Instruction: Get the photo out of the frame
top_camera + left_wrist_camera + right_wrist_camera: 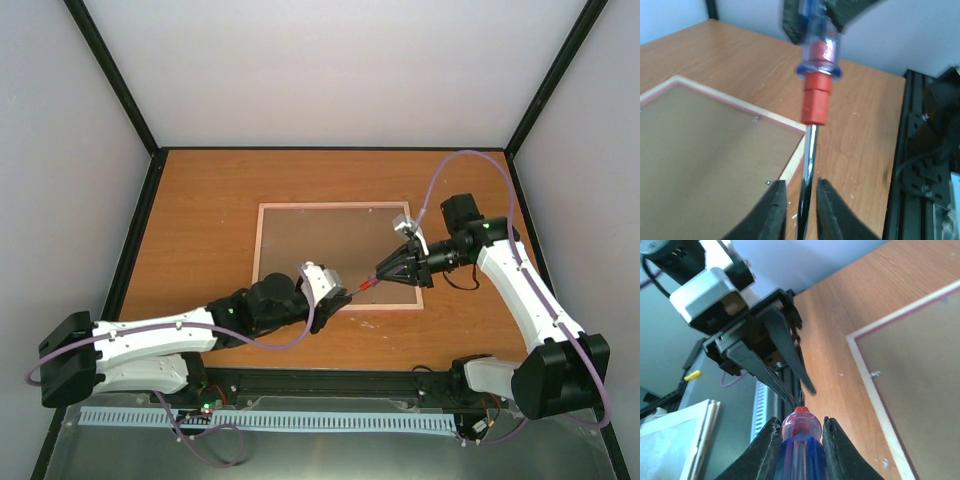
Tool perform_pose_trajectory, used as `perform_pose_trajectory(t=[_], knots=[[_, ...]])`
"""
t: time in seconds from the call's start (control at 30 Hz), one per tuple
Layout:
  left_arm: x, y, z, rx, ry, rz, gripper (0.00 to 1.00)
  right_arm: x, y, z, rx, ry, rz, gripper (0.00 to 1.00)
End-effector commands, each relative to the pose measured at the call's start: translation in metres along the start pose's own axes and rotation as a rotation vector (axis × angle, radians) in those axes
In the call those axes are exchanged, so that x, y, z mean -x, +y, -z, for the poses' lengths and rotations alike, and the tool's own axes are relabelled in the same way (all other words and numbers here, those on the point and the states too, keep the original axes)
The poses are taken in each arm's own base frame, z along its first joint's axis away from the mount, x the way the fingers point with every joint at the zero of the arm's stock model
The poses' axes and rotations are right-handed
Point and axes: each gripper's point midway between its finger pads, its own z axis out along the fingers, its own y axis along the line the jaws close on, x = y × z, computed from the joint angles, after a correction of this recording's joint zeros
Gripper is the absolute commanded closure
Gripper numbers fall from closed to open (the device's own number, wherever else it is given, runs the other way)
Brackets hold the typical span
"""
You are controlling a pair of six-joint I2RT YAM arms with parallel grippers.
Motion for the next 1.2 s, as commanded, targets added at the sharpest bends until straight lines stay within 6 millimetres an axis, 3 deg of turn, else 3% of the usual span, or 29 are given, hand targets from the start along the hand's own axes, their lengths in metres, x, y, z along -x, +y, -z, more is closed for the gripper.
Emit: perform_pose_trajectory(t=[0.0,0.03,0.07,0.13,0.33,0.43,0.57,0.7,0.83,1.03,1.17], knots=[[0.010,0.040,-0.002,0.181,-0.006,0.144,0.62,0.001,-0.019,0.003,-0.105,0.032,0.033,0.97],[0.003,0.050,-0.003,0.242,0.030,0.192,0.47,0.003,-0.026,0.005,-0.148,0.037,0.034,0.97],[-0.004,0.059,-0.002,0.299,0.066,0.235,0.39,0.005,-0.034,0.007,-0.196,0.042,0.028,0.97],[-0.020,0.079,0.005,0.435,0.130,0.337,0.31,0.009,-0.052,0.013,-0.305,0.049,0.031,0.97],[-0.088,0.144,0.062,0.738,0.256,0.733,0.31,0.025,-0.101,0.026,-0.539,0.075,0.040,0.97],[-0.105,0.166,0.089,0.803,0.240,0.834,0.33,0.032,-0.107,0.015,-0.553,0.123,0.080,0.97],[-0.130,0.191,0.106,0.840,0.270,0.923,0.35,0.046,-0.110,-0.001,-0.558,0.133,0.146,0.97],[-0.155,0.205,0.101,0.789,0.302,0.993,0.38,0.064,-0.114,-0.023,-0.537,0.134,0.169,0.97],[-0.162,0.218,0.092,0.776,0.320,1.008,0.41,0.079,-0.108,-0.049,-0.467,0.148,0.189,0.97],[-0.171,0.235,0.091,0.842,0.361,0.977,0.49,0.082,-0.104,-0.074,-0.389,0.166,0.194,0.97],[-0.179,0.236,0.089,0.844,0.389,0.968,0.58,0.079,-0.104,-0.078,-0.377,0.182,0.186,0.97]])
